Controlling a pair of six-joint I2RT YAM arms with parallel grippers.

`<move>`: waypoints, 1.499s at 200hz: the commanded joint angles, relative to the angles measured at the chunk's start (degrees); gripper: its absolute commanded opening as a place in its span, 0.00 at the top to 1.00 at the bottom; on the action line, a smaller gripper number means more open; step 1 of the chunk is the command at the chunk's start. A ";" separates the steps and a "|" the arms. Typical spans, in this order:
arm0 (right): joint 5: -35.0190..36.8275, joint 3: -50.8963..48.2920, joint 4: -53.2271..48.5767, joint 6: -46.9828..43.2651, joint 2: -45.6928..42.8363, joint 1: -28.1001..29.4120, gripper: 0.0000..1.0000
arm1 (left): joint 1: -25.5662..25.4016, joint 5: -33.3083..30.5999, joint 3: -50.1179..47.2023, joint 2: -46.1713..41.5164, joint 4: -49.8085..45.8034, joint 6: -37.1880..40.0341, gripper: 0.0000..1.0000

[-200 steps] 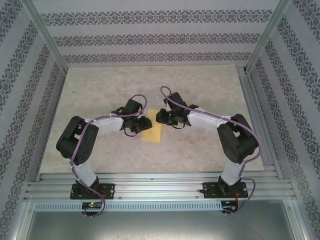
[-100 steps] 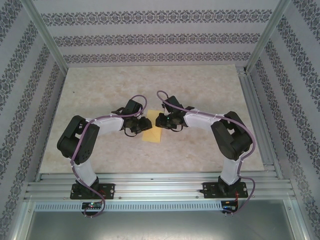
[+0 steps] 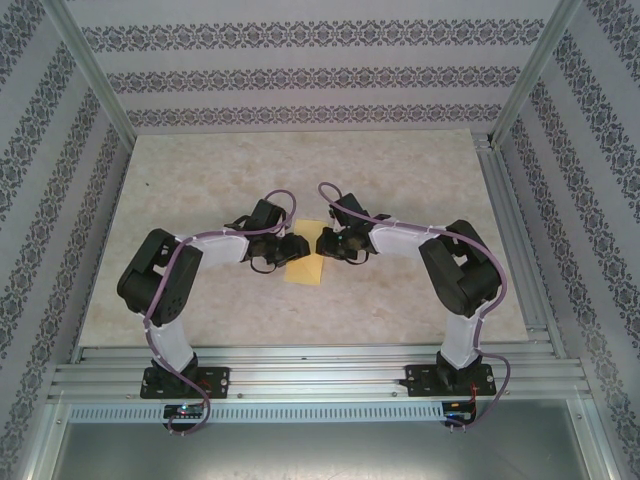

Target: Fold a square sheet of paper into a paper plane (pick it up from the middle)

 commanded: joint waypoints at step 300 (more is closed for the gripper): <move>-2.67 -4.28 5.69 2.48 -0.21 -2.49 0.92 | -0.24 1.85 -2.38 -0.29 5.63 -1.86 0.42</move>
